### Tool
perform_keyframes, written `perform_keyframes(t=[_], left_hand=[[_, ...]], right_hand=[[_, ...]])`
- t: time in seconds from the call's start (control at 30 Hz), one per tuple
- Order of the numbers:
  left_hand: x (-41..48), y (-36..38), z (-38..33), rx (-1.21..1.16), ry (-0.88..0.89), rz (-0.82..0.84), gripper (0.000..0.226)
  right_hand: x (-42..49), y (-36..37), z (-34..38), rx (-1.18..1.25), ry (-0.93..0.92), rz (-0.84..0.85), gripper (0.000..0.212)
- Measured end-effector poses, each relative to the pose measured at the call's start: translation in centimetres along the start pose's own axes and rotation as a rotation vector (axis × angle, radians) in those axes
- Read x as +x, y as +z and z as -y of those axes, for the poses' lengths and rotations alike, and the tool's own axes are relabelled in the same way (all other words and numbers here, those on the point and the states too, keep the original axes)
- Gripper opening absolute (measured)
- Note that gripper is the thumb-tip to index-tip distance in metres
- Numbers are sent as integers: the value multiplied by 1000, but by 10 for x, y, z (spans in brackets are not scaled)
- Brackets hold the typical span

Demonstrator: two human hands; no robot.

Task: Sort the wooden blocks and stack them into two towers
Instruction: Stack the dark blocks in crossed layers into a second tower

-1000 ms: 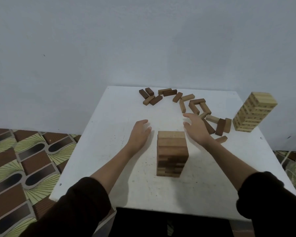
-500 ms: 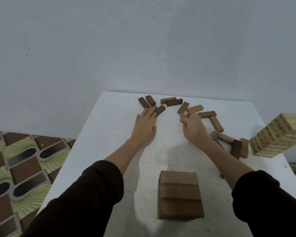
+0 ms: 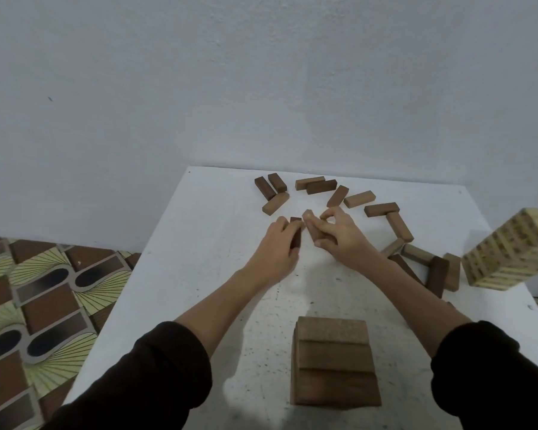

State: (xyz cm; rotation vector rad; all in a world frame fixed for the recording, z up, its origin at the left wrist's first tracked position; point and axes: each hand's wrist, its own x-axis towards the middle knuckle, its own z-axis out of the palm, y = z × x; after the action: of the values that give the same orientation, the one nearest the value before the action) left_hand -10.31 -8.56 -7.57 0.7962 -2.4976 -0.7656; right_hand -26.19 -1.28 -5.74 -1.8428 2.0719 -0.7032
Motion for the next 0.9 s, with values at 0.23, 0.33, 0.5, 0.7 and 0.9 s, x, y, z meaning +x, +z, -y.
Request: perform_keyframes(t=[0.23,0.33,0.5,0.7,0.9], left_hand=[[10,3,-1,146,11,109,54],[11,4,-3,93,15,77,49],[12,3,2,49,50,52,43],[4,-1,9,99,104,37,43],[-1,-10,5,198,55,33,50]], right_hand=[[3,-6,-13,-122,230,-66,35],[6,-6,-13,6,214,-105,37],[6,-8,-6,74,96,51,64],[8,1,-2,-94,55,128,78],[12,-5,5,-120,92,91,62]])
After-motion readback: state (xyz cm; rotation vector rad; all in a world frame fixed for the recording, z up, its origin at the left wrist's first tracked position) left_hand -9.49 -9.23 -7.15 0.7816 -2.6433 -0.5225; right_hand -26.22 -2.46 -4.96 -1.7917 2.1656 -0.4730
